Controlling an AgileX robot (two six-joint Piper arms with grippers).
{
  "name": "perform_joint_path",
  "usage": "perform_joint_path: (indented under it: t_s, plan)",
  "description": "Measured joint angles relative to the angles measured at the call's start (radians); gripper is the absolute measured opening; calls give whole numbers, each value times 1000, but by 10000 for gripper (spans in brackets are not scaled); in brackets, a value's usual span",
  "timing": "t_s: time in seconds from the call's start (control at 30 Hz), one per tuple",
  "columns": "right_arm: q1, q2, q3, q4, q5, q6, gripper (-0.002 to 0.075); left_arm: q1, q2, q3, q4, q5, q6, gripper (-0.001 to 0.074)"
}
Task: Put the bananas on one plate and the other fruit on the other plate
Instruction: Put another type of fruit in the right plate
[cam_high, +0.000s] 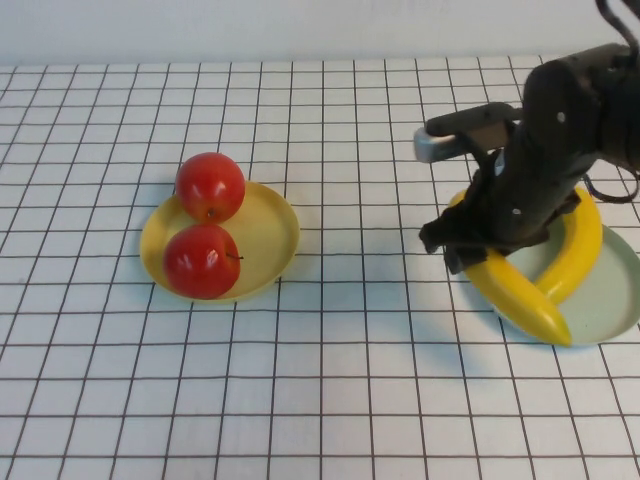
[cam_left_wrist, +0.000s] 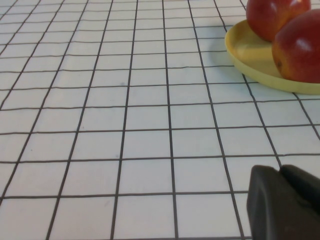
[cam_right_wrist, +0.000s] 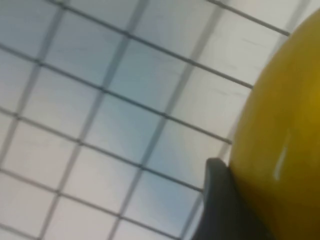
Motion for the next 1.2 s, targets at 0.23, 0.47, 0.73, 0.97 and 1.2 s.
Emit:
perform_joint_path:
  t_s: [0.23, 0.47, 0.73, 0.97, 1.2]
  plan:
    - [-133, -14, 98, 12, -31, 21, 322, 0, 0, 0, 0, 0, 0, 2]
    - [-243, -77, 158, 33, -84, 25, 322, 0, 0, 0, 0, 0, 0, 2]
    - [-280, -79, 211, 107, -157, 2, 322, 0, 0, 0, 0, 0, 0, 2]
    - [-201, -79, 212, 252, -337, -65, 322, 0, 0, 0, 0, 0, 0, 2]
    - [-195, 31, 198, 301, -392, -67, 322, 0, 0, 0, 0, 0, 0, 2]
